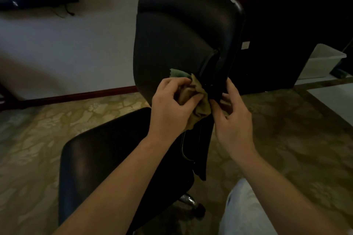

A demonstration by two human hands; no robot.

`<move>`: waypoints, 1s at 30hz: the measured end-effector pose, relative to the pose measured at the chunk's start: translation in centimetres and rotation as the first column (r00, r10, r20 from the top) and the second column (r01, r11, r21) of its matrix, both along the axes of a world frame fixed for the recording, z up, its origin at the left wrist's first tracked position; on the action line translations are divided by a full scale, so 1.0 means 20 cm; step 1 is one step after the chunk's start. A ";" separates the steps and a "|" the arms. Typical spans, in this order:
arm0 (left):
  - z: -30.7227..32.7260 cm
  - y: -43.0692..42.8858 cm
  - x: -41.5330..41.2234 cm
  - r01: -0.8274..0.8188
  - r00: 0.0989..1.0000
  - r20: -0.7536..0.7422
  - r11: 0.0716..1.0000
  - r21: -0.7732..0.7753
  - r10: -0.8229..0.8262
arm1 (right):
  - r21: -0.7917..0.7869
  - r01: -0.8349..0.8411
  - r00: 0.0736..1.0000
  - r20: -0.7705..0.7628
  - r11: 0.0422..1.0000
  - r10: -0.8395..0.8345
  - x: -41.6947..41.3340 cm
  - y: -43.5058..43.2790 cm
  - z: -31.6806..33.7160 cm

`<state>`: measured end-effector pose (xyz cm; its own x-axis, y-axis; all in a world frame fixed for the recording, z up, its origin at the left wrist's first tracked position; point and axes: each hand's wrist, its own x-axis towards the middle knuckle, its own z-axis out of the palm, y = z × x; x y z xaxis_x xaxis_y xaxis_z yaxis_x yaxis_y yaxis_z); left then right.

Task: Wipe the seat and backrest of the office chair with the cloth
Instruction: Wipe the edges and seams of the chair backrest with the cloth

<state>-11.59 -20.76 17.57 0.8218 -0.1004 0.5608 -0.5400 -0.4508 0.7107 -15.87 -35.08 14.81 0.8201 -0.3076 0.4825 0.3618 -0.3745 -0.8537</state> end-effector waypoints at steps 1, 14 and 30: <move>0.00 -0.01 0.00 -0.020 1.000 0.006 1.000 -0.001 0.020 | 0.007 0.000 1.000 0.001 1.000 0.000 0.00 0.00 0.00; 0.06 -0.08 0.04 -0.054 0.996 0.070 0.997 -0.062 0.059 | 0.068 -0.041 0.999 0.009 0.997 0.041 0.00 -0.01 0.00; -0.07 0.05 -0.06 -0.049 0.999 0.007 0.998 -0.029 0.049 | -0.010 -0.012 0.999 0.031 1.000 0.013 -0.03 0.01 0.01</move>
<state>-12.77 -19.78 16.17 0.8208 -0.0439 0.5696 -0.5237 -0.4561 0.7195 -16.41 -34.89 15.08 0.8083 -0.2927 0.5108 0.3929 -0.3779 -0.8383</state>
